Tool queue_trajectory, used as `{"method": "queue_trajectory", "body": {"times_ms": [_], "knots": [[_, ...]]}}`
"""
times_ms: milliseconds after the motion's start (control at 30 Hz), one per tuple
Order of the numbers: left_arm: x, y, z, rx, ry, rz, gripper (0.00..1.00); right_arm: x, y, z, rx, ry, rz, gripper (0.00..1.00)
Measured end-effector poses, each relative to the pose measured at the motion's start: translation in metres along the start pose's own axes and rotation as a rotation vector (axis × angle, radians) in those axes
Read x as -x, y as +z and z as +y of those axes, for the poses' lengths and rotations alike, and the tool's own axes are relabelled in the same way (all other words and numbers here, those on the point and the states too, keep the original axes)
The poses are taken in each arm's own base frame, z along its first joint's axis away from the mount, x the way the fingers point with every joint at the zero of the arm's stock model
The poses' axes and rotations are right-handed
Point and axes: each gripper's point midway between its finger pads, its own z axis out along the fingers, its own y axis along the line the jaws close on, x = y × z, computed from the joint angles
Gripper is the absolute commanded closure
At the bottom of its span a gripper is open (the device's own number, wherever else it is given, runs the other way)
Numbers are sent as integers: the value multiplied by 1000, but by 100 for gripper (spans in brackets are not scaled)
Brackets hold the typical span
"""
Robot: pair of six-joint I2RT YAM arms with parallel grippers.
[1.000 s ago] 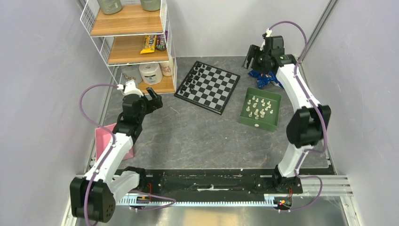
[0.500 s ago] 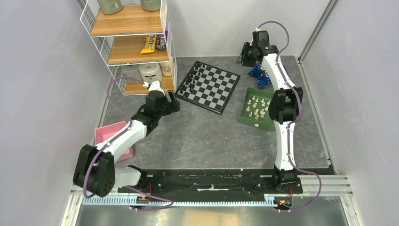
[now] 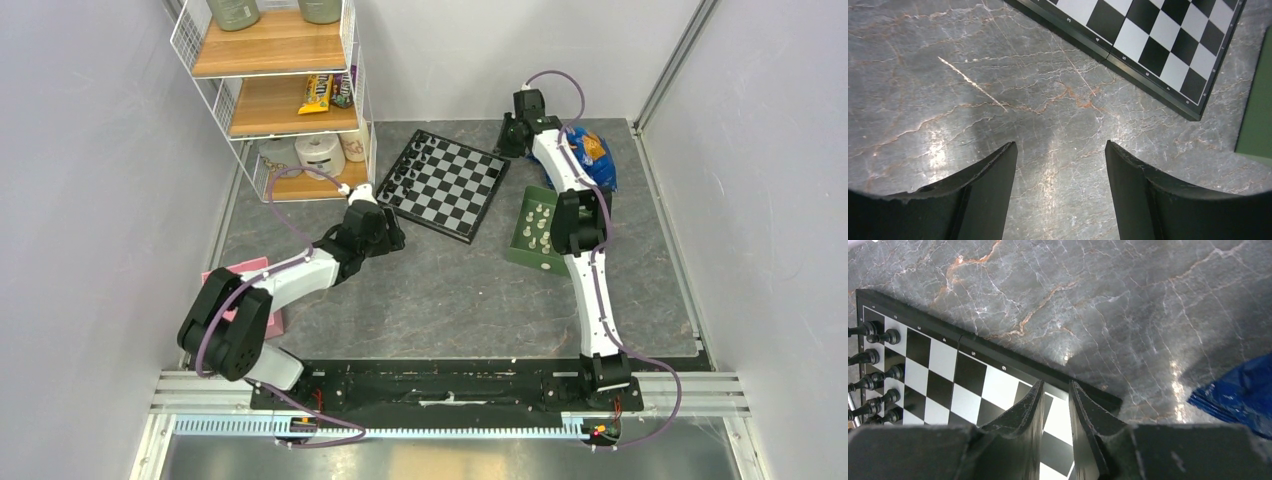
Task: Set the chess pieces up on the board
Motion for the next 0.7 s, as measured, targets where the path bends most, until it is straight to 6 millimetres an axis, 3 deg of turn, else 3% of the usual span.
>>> {"method": "queue_trajectory", "body": {"times_ms": [200,533,700], "knots": [[-11,16,-8,5,0,39,28,0,14,2,9,-9,-18,63],[-4,46,-47,-66,-10,34,28,-5,19,3,41,-7,-2,57],[-2,56,-55,-85,-19,27,28,-6,19,3,54,-11,6,54]]}}
